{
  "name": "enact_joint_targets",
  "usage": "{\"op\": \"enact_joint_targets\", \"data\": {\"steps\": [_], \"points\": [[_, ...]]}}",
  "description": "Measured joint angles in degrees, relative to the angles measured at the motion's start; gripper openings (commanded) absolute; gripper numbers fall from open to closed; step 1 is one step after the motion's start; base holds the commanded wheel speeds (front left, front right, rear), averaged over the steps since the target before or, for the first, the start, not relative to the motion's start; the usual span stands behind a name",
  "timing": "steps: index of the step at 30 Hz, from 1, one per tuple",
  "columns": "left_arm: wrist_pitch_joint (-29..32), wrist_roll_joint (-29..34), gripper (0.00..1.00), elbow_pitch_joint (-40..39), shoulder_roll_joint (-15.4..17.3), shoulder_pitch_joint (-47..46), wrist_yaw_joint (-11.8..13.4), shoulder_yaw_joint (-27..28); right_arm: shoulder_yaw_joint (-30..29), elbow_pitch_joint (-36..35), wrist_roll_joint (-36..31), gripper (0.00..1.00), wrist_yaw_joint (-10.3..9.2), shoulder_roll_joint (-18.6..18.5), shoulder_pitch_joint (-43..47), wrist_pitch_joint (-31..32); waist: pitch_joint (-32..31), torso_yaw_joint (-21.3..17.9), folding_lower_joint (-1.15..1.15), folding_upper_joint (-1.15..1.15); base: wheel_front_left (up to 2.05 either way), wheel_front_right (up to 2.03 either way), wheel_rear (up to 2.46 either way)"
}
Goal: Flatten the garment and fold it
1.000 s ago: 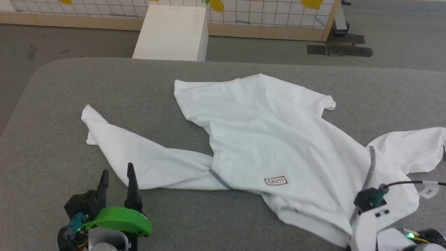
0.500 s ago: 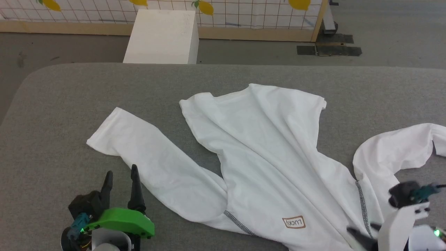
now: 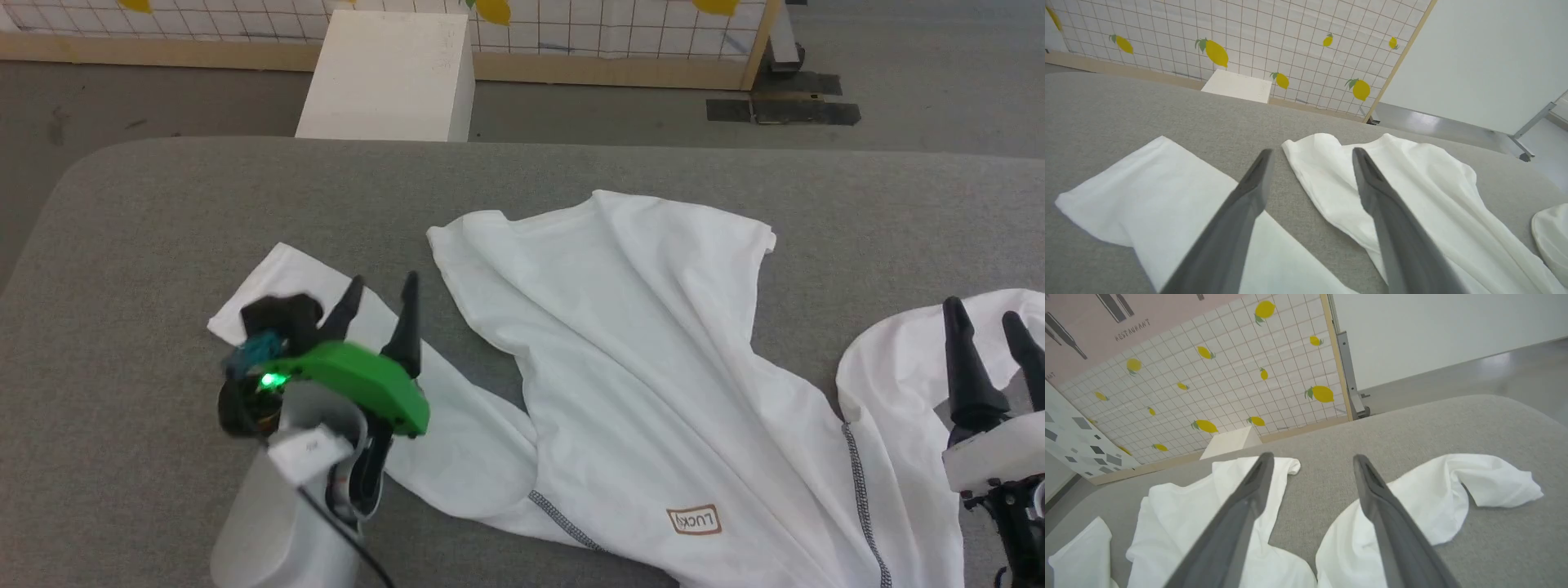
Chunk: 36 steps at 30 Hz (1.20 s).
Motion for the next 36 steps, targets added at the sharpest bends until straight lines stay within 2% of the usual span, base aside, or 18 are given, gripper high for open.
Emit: {"op": "enact_joint_targets", "data": {"steps": [3,5,7,11,16,17,18,19,23,26,32,36], "points": [[13.8,-2.3,1.0,4.9,-0.1,-6.4,0.2,-4.2,1.3,3.0,1.4,1.0,0.0,0.1,-0.1,-2.1,0.7,-0.8,0.0,0.0,0.0,0.0,0.0],[22.8,-3.4,1.0,8.3,-0.2,-9.8,1.6,-6.6,2.0,4.8,2.1,1.0,0.0,0.2,-0.3,-3.4,1.3,-1.6,0.0,0.0,0.0,0.0,0.0],[29.1,-3.0,1.0,11.2,-0.3,-12.7,3.8,-8.2,2.6,6.1,2.5,1.0,0.0,0.2,-0.5,-4.3,1.9,-2.5,0.0,0.0,0.0,0.0,0.0],[35.9,-0.5,1.0,16.4,0.9,-17.5,7.1,-9.3,3.3,8.1,2.9,1.0,0.0,0.2,-1.1,-5.6,3.2,-4.7,0.0,0.0,0.0,0.0,0.0],[40.9,-0.4,1.0,20.7,2.3,-18.5,6.9,-10.3,2.8,10.1,2.9,1.0,0.0,0.2,-1.1,-6.8,4.6,-7.4,0.0,0.0,0.0,0.0,0.0],[41.6,-1.3,0.73,20.8,2.4,-18.6,6.2,-9.9,2.7,10.3,2.9,1.0,0.0,0.2,-1.1,-7.2,4.9,-7.9,0.0,0.0,0.0,0.0,0.0],[41.3,-2.0,0.13,20.6,2.6,-18.6,5.7,-9.3,2.6,10.4,2.9,1.0,-0.01,0.2,-1.1,-7.4,5.2,-8.4,0.0,0.0,0.0,0.0,0.0],[40.5,-2.4,0.0,20.5,2.7,-18.6,5.5,-8.8,2.5,10.5,3.0,1.0,0.0,0.2,-1.1,-7.7,5.5,-8.6,0.0,0.0,0.0,0.0,0.0],[34.6,-2.8,0.0,19.7,3.4,-18.7,5.5,-7.2,2.6,10.8,2.9,1.0,0.0,0.2,-1.1,-8.4,6.9,-9.5,0.0,0.0,0.0,0.0,0.0],[28.9,-2.3,0.0,19.6,5.2,-20.3,5.6,-6.0,3.0,10.8,3.0,1.0,0.0,0.2,-1.1,-8.8,8.1,-10.0,0.0,0.0,0.0,0.0,0.0],[18.0,1.0,0.0,17.9,12.7,-30.5,5.1,-4.1,4.7,10.5,3.0,1.0,0.0,0.2,-2.8,-9.1,11.1,-10.7,0.0,0.0,0.0,0.0,0.0],[13.3,3.5,0.0,17.4,15.7,-37.3,4.8,-4.0,5.6,10.8,3.5,1.0,0.0,0.2,-3.5,-10.0,13.5,-11.3,0.0,0.0,0.0,0.0,0.0]]}}
